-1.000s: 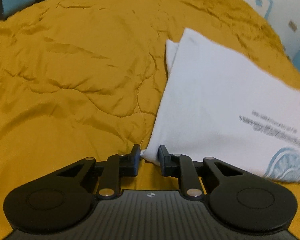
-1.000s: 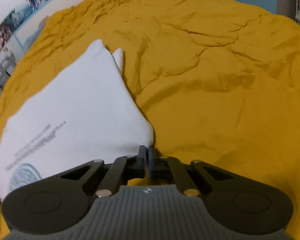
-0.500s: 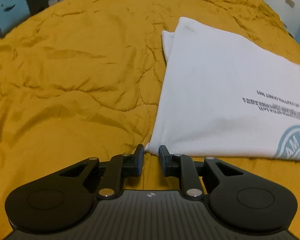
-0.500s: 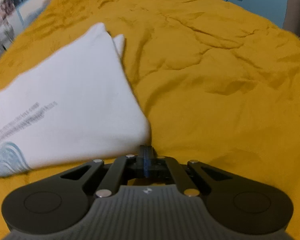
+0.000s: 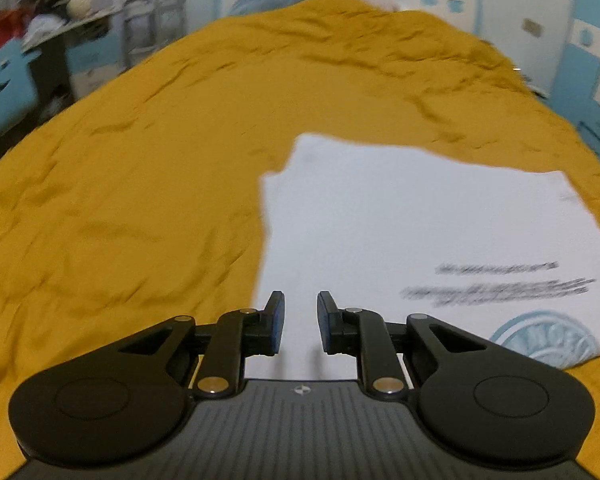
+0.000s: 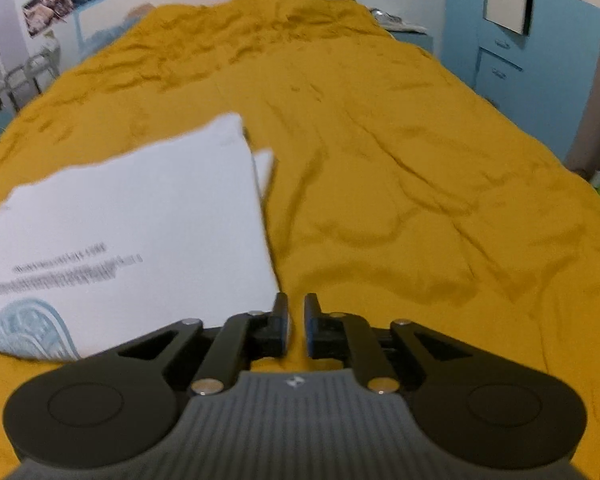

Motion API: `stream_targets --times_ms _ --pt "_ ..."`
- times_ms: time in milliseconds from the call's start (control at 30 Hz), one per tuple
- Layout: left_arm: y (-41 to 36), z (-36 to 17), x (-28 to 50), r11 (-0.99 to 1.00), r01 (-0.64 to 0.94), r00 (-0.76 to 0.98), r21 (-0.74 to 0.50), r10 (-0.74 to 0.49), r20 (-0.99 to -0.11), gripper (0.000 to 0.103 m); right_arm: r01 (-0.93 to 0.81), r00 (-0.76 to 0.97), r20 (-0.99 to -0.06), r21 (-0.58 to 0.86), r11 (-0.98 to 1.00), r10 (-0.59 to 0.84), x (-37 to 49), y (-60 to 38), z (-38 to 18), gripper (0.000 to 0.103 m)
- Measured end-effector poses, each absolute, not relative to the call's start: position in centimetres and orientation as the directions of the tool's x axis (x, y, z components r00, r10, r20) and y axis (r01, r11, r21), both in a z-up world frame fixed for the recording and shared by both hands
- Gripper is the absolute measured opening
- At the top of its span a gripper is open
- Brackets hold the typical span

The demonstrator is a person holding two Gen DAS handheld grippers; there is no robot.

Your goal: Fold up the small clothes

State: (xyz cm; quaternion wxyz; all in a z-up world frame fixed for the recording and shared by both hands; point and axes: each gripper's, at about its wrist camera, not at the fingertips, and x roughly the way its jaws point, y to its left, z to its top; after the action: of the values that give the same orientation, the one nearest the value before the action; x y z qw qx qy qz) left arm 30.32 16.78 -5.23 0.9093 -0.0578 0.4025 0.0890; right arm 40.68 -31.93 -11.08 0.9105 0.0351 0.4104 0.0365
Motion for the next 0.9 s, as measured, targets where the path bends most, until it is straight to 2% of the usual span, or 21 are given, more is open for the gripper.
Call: stream_targets --times_ms 67,300,700,900 --pt "15.8 -5.2 31.6 0.984 -0.171 0.675 -0.051 0.079 -0.734 0.022 -0.045 0.668 -0.733 0.128 0.991 0.125 41.7 -31.9 -10.7 0.023" --pt "13.0 -6.3 36.2 0.991 -0.083 0.693 -0.103 -0.017 -0.721 0.022 -0.066 0.665 -0.717 0.221 0.973 0.208 45.6 -31.3 -11.1 0.037" --pt "10.4 -9.5 43.1 0.989 0.004 0.687 -0.150 -0.111 -0.718 0.022 -0.056 0.631 -0.731 0.293 0.955 0.261 53.0 -30.4 -14.8 0.050" --pt "9.0 -10.9 46.6 0.981 0.056 0.681 -0.185 -0.173 -0.711 0.022 -0.022 0.628 -0.727 0.338 0.941 0.276 56.1 -31.4 -16.6 0.050"
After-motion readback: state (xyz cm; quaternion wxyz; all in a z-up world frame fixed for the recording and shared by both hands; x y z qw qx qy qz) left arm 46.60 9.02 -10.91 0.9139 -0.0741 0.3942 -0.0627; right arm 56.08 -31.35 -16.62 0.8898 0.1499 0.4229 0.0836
